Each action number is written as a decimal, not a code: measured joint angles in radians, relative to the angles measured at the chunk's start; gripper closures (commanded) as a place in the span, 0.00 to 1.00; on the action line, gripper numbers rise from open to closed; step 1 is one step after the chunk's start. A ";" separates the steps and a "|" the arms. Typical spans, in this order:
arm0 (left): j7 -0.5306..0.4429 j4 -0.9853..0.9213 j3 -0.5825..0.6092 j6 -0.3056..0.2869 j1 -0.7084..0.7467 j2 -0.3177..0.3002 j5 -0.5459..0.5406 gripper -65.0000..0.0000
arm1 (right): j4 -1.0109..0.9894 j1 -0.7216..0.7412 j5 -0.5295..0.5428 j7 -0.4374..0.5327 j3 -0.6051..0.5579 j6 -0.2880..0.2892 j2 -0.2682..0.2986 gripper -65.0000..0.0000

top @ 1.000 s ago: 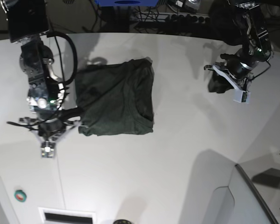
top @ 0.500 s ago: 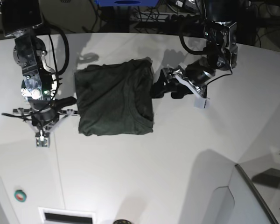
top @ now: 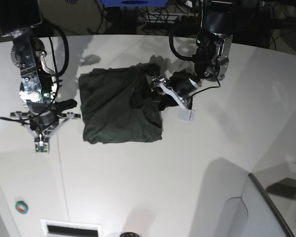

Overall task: Layout the t-shirt on the table in an organized manner, then fold the t-shirt properly
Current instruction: 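Grasp the bundle side with the left gripper and tuck it under, then push the bundle edge with the left gripper to flatten and square it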

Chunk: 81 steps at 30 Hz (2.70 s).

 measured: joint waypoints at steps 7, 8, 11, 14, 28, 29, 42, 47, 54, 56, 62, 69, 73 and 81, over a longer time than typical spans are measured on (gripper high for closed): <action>-0.053 -0.101 -0.002 -0.021 -0.052 0.019 -0.016 0.17 | 0.000 -0.003 0.000 0.000 0.004 0.000 0.000 0.97; -0.053 -0.115 -0.002 -0.013 -0.060 0.023 -0.013 0.28 | 0.000 -0.003 0.001 -0.001 0.004 0.000 0.000 0.97; -0.044 -0.137 0.006 -0.002 -0.071 0.028 0.008 0.76 | 0.000 -0.003 0.000 0.002 0.006 0.000 0.001 0.97; -0.033 -0.127 0.006 0.006 -0.073 0.034 0.013 1.00 | 0.000 -0.017 0.006 0.002 0.032 0.000 0.004 0.97; 0.399 0.280 0.239 0.148 -0.132 -0.217 0.026 1.00 | 0.000 -0.039 0.000 0.004 0.150 0.000 0.014 0.97; 0.426 0.280 0.270 0.149 -0.148 -0.245 0.029 1.00 | 0.000 -0.044 0.003 0.003 0.150 0.000 0.011 0.97; 0.432 0.285 0.908 0.145 -0.461 -0.410 0.130 1.00 | 0.002 -0.069 0.003 0.003 0.150 0.000 0.005 0.97; 0.449 0.274 0.915 0.146 -0.454 -0.280 0.331 1.00 | 0.002 -0.081 0.003 -0.001 0.150 0.000 0.005 0.97; 0.440 0.274 0.919 0.140 -0.421 -0.131 0.554 1.00 | 0.002 -0.093 0.002 -0.001 0.360 0.000 -0.056 0.97; 0.441 0.273 0.918 0.141 -0.425 -0.107 0.597 1.00 | 0.002 -0.096 0.000 -0.001 0.378 0.000 -0.055 0.97; 0.439 0.273 0.917 0.141 -0.427 -0.074 0.632 1.00 | 0.002 -0.112 0.004 0.000 0.378 0.000 -0.055 0.97; 0.435 0.226 0.918 0.141 -0.431 -0.052 0.636 1.00 | 0.002 -0.119 0.003 0.000 0.379 0.000 -0.055 0.97; 0.413 0.225 0.917 0.141 -0.430 -0.037 0.638 1.00 | 0.002 -0.119 0.004 0.000 0.378 0.000 -0.056 0.97; 0.402 0.225 0.974 0.141 -0.442 -0.036 0.639 1.00 | 0.002 -0.120 0.003 0.000 0.378 0.000 -0.055 0.97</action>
